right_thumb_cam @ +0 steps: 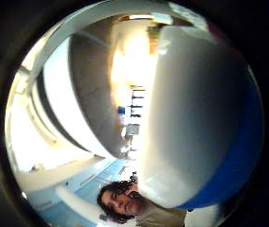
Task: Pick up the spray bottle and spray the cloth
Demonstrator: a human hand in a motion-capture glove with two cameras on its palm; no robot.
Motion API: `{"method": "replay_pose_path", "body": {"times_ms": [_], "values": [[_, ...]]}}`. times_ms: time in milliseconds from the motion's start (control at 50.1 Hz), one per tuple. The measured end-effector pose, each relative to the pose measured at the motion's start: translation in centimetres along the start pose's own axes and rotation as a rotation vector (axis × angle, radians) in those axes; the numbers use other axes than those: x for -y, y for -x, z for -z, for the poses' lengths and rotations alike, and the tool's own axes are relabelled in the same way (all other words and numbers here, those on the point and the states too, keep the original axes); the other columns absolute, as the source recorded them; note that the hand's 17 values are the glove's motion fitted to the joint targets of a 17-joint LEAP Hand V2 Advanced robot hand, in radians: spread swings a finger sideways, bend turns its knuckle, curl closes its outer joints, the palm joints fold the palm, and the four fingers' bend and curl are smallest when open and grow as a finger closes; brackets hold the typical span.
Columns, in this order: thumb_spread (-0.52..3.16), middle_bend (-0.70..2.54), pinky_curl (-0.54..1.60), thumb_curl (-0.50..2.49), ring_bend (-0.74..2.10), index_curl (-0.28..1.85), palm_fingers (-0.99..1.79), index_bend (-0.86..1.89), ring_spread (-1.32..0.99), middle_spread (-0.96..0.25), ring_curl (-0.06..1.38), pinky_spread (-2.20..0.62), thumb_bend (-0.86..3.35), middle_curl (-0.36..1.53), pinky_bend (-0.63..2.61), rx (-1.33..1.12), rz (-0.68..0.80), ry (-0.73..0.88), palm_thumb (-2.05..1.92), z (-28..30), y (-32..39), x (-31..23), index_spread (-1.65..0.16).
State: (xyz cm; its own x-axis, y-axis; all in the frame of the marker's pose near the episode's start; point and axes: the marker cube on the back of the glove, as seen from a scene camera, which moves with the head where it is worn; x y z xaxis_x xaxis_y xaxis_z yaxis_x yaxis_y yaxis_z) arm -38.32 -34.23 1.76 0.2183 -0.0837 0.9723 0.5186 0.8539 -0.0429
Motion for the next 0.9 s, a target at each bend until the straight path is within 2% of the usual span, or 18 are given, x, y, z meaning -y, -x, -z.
{"method": "replay_pose_path", "body": {"times_ms": [20, 80, 140, 359, 539, 899], "values": [[0.38, 0.56, 0.42, 0.74, 0.55, 0.60, 1.26, 0.19, -0.14, -0.12, 0.49, -0.20, -0.03, 0.54, 0.42, 0.014, 0.029, -0.020, 1.05, -0.3, -0.6, 0.5, -0.24], [0.39, 0.57, 0.42, 0.74, 0.54, 0.60, 1.25, 0.19, -0.13, -0.12, 0.49, -0.19, -0.03, 0.54, 0.41, 0.045, 0.079, -0.217, 1.06, -1.4, -2.4, 3.6, -0.24], [0.40, 0.57, 0.42, 0.74, 0.53, 0.60, 1.24, 0.19, -0.13, -0.11, 0.49, -0.18, -0.03, 0.54, 0.40, 0.078, 0.100, -0.288, 1.06, -2.9, -4.4, 5.1, -0.24], [0.42, 0.57, 0.41, 0.74, 0.52, 0.60, 1.23, 0.18, -0.13, -0.10, 0.49, -0.18, -0.03, 0.54, 0.36, 0.119, 0.112, -0.212, 1.08, -7.3, -9.4, 5.5, -0.23], [0.45, 0.56, 0.42, 0.73, 0.52, 0.59, 1.24, 0.17, -0.14, -0.11, 0.49, -0.24, -0.03, 0.54, 0.35, 0.083, 0.150, -0.233, 1.07, -7.6, -10.0, 5.5, -0.24], [0.44, 0.55, 0.42, 0.73, 0.52, 0.57, 1.27, 0.18, -0.17, -0.12, 0.48, -0.28, -0.03, 0.54, 0.36, 0.044, 0.117, -0.278, 1.06, -7.5, -10.3, 5.5, -0.26]]}}
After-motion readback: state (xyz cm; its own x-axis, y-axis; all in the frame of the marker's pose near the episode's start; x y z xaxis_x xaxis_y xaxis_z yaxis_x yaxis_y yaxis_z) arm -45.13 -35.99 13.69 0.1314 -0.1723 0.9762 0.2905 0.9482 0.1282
